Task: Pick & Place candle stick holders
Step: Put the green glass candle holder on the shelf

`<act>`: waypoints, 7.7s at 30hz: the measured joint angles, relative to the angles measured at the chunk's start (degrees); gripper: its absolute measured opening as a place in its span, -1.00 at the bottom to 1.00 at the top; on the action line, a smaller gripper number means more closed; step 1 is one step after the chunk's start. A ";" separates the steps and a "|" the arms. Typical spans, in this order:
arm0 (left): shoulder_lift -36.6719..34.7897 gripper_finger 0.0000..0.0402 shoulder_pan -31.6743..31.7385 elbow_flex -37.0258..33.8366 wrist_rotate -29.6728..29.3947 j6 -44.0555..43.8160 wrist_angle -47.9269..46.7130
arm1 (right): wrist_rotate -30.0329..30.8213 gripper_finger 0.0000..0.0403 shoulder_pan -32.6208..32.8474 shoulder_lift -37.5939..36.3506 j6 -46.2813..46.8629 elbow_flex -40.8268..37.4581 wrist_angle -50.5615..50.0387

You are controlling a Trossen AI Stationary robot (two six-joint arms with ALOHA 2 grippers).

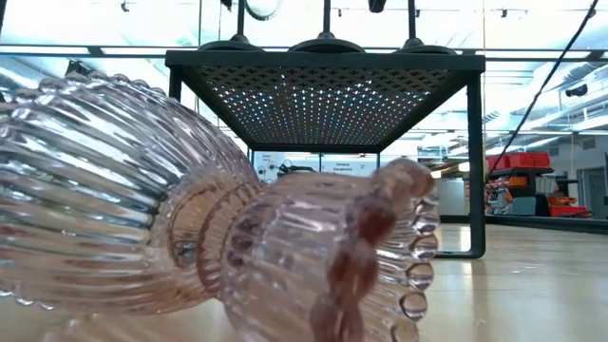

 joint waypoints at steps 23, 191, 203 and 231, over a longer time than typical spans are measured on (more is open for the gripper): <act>2.62 -0.16 -7.18 -0.04 -10.49 29.38 17.49 | -4.10 0.54 -1.57 8.61 3.64 0.21 9.35; -10.69 -0.18 -8.80 -0.09 2.61 -45.92 3.61 | 22.24 0.47 -3.56 22.95 -14.21 -17.20 26.73; -10.69 -0.18 -8.80 -0.09 2.65 -45.95 3.53 | 21.12 0.68 -3.50 26.07 -16.05 -11.96 20.29; -10.69 -0.18 -8.80 -0.09 2.70 -46.12 3.55 | 27.50 0.39 -3.58 25.96 -16.29 -11.95 22.16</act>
